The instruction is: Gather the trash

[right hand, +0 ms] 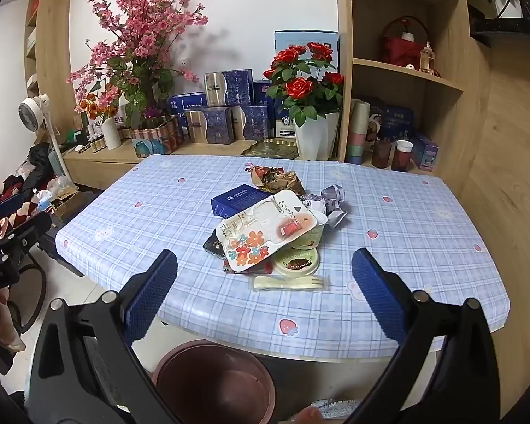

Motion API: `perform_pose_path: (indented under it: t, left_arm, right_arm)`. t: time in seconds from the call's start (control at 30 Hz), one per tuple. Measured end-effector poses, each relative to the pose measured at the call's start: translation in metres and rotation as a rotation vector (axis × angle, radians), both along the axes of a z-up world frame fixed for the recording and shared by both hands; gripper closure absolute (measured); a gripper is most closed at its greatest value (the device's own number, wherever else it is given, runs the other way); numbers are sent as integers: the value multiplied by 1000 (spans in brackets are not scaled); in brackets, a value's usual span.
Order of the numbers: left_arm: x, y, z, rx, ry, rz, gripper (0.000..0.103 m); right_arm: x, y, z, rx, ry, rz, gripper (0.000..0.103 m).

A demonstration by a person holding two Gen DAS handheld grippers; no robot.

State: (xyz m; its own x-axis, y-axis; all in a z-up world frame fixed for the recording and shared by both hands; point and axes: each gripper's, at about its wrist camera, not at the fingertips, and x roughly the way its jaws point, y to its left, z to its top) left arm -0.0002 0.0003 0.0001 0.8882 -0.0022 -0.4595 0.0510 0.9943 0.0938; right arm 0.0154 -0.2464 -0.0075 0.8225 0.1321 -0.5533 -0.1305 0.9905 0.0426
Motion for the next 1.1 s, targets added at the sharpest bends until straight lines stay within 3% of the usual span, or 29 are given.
perform_pose_path:
  t: [1.1]
  left_arm:
    - [0, -1, 0, 11, 10, 0, 5]
  right_arm:
    - [-1, 5, -2, -3, 4, 1, 6]
